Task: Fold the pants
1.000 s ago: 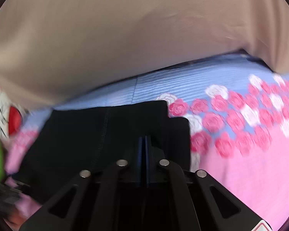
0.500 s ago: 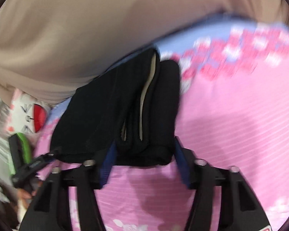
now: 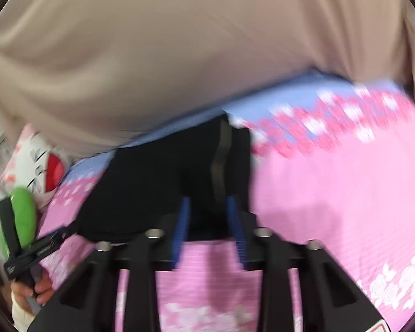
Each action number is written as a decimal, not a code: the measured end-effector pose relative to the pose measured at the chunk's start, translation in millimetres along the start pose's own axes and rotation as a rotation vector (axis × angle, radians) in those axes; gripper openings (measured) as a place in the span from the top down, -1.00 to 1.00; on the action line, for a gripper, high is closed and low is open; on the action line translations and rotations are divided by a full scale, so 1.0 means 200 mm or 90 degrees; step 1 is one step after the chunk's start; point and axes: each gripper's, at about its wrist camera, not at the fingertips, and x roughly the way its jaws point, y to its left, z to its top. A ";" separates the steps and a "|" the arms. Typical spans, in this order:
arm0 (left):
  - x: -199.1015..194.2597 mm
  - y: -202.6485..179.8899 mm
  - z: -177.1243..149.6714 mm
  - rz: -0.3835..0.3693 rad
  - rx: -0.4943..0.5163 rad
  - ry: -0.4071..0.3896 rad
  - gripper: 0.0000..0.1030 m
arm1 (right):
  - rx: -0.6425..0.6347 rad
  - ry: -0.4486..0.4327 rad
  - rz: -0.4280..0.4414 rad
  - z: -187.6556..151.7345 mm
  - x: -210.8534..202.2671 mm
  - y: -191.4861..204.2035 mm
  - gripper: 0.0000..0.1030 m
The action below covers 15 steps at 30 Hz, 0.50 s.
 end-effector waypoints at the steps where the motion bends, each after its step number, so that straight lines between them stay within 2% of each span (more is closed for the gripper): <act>1: 0.01 -0.01 0.01 0.037 0.012 -0.010 -0.36 | -0.015 0.008 0.021 0.01 0.01 0.05 0.99; 2: 0.04 -0.01 0.02 0.059 0.021 -0.008 -0.36 | -0.026 0.020 0.025 0.02 0.05 0.07 0.99; 4: 0.16 0.00 0.02 0.105 0.031 0.022 -0.39 | -0.035 0.050 -0.016 0.02 0.19 0.06 1.00; 5: 0.22 0.03 0.02 0.106 0.021 0.044 -0.39 | -0.027 0.076 -0.051 0.00 0.27 0.00 1.00; 6: 0.25 0.05 0.03 0.100 0.010 0.052 -0.39 | -0.004 0.078 -0.034 -0.03 0.30 -0.05 1.00; 8: 0.22 0.07 0.02 0.109 0.004 0.047 -0.39 | 0.042 0.076 -0.003 -0.04 0.24 -0.08 1.00; 9: 0.18 0.07 0.01 0.115 0.005 0.039 -0.35 | 0.043 0.070 -0.010 -0.03 0.19 -0.06 1.00; 11: 0.07 0.08 0.02 0.105 0.006 0.019 -0.36 | 0.019 0.040 -0.029 -0.05 0.06 0.01 0.86; 13: -0.07 0.04 -0.01 0.095 0.014 -0.001 -0.45 | -0.006 0.011 -0.043 -0.11 -0.07 0.09 0.84; 15: -0.16 0.00 -0.04 0.088 0.021 -0.017 -0.62 | -0.042 -0.011 -0.076 -0.21 -0.17 0.19 0.84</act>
